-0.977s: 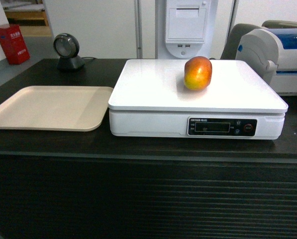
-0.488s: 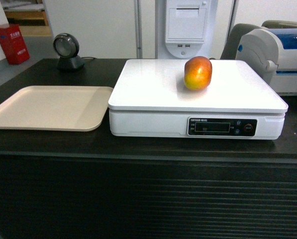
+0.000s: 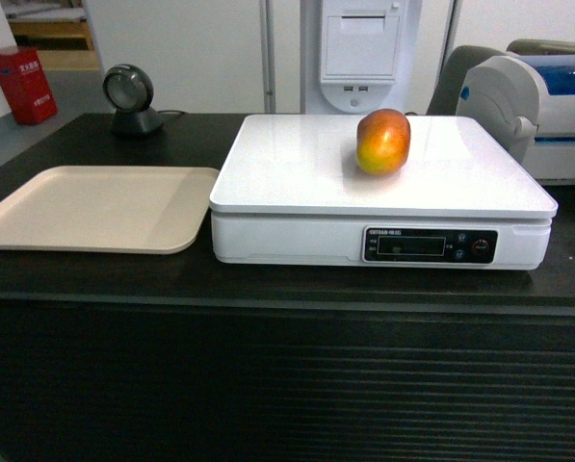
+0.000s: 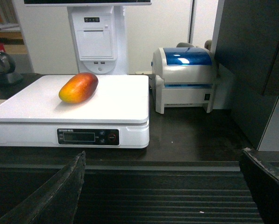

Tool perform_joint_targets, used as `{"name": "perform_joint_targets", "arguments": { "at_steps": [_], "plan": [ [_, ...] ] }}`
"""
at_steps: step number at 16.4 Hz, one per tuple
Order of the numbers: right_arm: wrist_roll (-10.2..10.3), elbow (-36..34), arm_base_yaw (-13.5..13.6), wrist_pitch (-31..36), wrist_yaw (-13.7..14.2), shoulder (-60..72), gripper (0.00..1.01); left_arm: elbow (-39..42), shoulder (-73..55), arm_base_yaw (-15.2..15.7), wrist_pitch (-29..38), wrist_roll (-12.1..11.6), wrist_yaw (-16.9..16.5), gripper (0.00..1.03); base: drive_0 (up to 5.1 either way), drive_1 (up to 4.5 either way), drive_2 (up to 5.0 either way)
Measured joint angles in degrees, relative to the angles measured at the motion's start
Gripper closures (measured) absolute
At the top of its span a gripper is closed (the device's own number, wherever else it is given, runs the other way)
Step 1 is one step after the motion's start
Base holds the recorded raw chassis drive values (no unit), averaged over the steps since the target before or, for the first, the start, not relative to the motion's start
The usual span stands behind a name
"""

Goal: Place dark red mango on scale at checkout

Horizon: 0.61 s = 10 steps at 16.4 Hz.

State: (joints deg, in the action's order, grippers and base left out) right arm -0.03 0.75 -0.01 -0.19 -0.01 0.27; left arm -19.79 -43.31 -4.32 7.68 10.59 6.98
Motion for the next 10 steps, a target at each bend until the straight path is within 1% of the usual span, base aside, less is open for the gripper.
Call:
{"name": "perform_joint_targets", "arguments": {
  "at_steps": [1, 2, 3, 4, 5, 7, 10],
  "plan": [
    [0.0, 0.0, 0.0, 0.0, 0.0, 0.0, 0.03, 0.6, 1.7, 0.0, -0.8, 0.0, 0.4, 0.05, 0.0, 0.0, 0.0],
    [0.0, 0.0, 0.0, 0.0, 0.0, 0.0, 0.03, 4.2, 5.8, 1.2, 3.0, -1.4, -1.2, 0.09, 0.0, 0.0, 0.0],
    [0.0, 0.0, 0.0, 0.0, 0.0, 0.0, 0.03, 8.3, 8.5, 4.0, 11.1, -4.5, -5.3, 0.19, 0.0, 0.0, 0.0],
    [0.0, 0.0, 0.0, -0.1, 0.0, 0.0, 0.03, 11.3, 11.6, 4.6, 14.6, -7.0, -6.0, 0.32, 0.0, 0.0, 0.0],
    [0.0, 0.0, 0.0, 0.0, 0.0, 0.0, 0.03, 12.2, 13.7, 4.4, 14.6, -8.5, -6.9, 0.44, 0.0, 0.0, 0.0],
    [0.0, 0.0, 0.0, 0.0, 0.0, 0.0, 0.03, 13.9, 16.3, 4.2, 13.2, -9.5, -7.0, 0.68, 0.0, 0.0, 0.0],
    [0.0, 0.0, 0.0, 0.0, 0.0, 0.0, 0.03, 16.0, 20.6, 4.2, 11.0, -9.5, -7.0, 1.02, 0.0, 0.0, 0.0]
  ]
}}
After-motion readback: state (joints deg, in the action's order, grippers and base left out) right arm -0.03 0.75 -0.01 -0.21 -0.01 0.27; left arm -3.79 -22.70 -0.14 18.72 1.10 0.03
